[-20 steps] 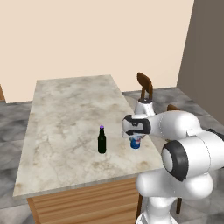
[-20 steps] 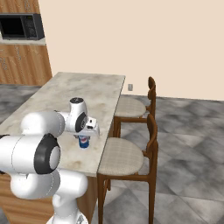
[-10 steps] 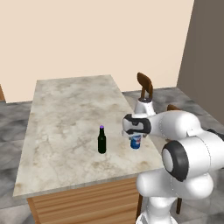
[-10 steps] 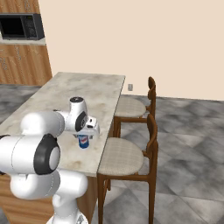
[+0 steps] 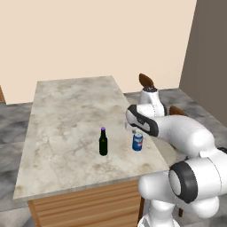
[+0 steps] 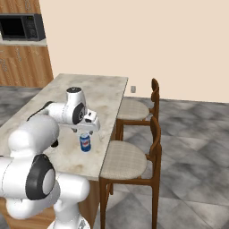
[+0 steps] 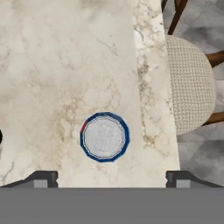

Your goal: Move the drinks to the dining counter.

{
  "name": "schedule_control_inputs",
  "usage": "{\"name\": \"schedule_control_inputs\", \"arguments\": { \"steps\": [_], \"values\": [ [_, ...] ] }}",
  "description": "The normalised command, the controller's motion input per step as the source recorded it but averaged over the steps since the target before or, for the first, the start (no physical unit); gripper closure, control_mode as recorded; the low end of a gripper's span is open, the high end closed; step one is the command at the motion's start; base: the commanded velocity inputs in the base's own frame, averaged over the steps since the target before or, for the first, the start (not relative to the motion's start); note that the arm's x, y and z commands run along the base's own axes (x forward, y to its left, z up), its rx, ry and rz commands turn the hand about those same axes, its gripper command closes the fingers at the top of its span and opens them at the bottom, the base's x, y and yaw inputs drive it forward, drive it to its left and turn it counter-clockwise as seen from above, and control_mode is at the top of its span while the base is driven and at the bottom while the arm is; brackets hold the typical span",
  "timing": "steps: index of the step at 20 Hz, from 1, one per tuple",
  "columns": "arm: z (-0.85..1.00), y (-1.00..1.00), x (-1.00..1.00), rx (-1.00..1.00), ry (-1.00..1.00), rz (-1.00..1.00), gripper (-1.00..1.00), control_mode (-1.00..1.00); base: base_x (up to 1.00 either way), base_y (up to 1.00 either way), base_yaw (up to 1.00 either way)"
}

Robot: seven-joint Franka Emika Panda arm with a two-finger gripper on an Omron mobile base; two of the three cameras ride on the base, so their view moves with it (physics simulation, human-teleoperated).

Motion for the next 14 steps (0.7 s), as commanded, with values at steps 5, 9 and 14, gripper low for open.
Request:
{"name": "schedule_control_inputs", "arguments": {
  "steps": [5,9,14],
  "values": [
    [0.68,-0.02,-0.85,0.00,-0.06,-0.10,-1.00,-1.00,0.00,0.00,0.00],
    [0.54,-0.01,-0.87,0.00,-0.05,-0.09,-1.00,-1.00,0.00,0.00,0.00],
    [0.47,-0.01,-0.61,0.04,0.00,-0.07,-1.00,-1.00,0.00,0.00,0.00]
  ]
}}
